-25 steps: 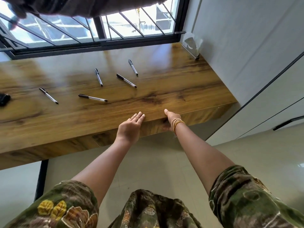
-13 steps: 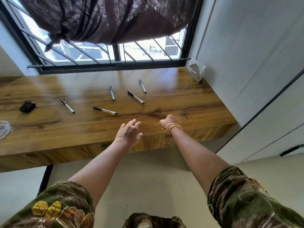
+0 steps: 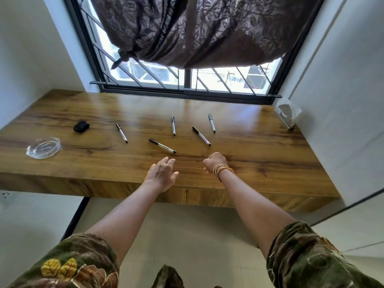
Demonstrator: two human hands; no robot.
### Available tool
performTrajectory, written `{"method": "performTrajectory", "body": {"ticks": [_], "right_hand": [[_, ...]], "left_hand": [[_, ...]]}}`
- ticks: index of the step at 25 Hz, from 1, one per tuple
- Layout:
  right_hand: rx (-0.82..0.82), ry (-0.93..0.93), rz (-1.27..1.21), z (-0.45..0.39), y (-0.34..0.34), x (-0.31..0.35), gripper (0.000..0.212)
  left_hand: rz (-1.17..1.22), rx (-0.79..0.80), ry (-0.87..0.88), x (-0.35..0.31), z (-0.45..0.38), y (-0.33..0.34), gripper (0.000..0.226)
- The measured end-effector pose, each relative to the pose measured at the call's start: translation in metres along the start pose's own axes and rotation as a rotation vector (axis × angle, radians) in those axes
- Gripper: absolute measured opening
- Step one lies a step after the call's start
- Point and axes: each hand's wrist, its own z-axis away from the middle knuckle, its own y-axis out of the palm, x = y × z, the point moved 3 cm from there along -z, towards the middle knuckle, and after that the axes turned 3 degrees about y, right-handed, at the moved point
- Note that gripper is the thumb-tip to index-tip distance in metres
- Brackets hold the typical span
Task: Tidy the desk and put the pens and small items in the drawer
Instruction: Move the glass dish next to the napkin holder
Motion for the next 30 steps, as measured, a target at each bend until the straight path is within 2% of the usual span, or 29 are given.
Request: {"method": "performTrajectory", "body": {"ticks": [5, 14, 21, 23, 26, 30], "right_hand": [[0.031, -0.108, 0.002, -0.005, 0.03, 0.051, 0.017], [0.02, -0.243, -0.074, -0.019, 0.136, 0.177, 0.016], [0.023, -0.327, -0.103, -0.012, 0.222, 0.254, 0.018], [0.05, -0.37, -0.092, -0.009, 0.24, 0.277, 0.018], [0.173, -0.43, -0.054, -0.005, 0.269, 0.313, 0.013], [0.353, -0.44, -0.001, 0.005, 0.313, 0.354, 0.012]], "left_hand": [[0.009, -0.072, -0.091, 0.052, -0.014, -0.019, 0.059], [0.173, -0.214, -0.178, 0.181, -0.039, -0.062, 0.042], [0.196, -0.315, -0.217, 0.273, -0.031, -0.085, 0.034], [0.23, -0.375, -0.314, 0.296, -0.024, -0.09, 0.03], [0.468, -0.517, -0.627, 0.336, -0.014, -0.097, 0.022], [0.75, -0.536, -0.864, 0.372, -0.005, -0.095, 0.019]]}}
